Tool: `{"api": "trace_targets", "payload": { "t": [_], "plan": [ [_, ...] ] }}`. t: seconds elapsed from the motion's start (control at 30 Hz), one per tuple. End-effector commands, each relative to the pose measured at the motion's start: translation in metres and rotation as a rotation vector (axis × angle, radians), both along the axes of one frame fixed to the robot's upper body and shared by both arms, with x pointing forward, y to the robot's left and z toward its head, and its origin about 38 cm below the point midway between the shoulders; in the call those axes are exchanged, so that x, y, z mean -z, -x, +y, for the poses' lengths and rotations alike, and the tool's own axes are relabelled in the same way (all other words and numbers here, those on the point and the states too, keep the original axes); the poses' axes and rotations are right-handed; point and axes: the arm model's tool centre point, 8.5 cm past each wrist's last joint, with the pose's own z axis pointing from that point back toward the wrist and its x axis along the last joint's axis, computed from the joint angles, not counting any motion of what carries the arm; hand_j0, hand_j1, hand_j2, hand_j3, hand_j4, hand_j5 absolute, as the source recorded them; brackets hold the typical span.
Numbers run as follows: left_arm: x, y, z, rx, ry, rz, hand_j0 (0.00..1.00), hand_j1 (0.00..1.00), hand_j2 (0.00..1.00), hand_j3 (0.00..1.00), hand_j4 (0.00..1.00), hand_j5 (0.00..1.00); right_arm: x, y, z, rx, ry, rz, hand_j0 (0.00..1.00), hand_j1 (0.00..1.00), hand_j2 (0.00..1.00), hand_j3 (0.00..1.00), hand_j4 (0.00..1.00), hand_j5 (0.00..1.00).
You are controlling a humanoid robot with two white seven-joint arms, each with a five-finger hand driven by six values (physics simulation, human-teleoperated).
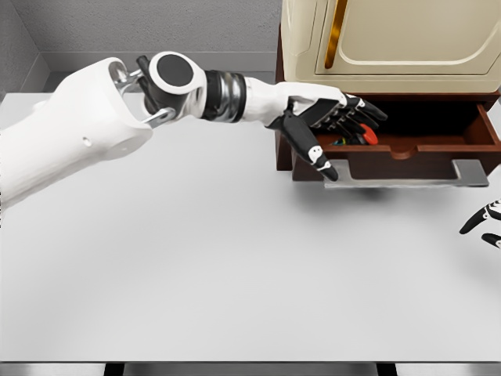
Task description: Put the switch into the drawer with left arm, and close the drawer with right arm
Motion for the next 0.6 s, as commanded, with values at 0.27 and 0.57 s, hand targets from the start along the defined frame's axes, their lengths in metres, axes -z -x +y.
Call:
{"api": "trace_targets", "payload": {
  "t": [0.27, 0.57],
  "plan": [
    [0.006, 0.001, -0.013, 0.013, -0.014, -0.005, 0.97, 0.97, 0.97, 0.97, 0.97, 0.97, -0.001, 0.000, 0.000, 0.002, -0.008, -0.001, 0.54, 0.54, 0.54, 0.54, 0.54, 0.54],
    [-0.012, 0.033, -0.007, 0.105, 0.026, 0.000, 0.97, 0.97, 0.97, 0.97, 0.97, 0.97, -0.002, -0.001, 0.000, -0.001, -0.006, -0.001, 0.53, 0.53, 0.53, 0.53, 0.53, 0.53]
  ]
}}
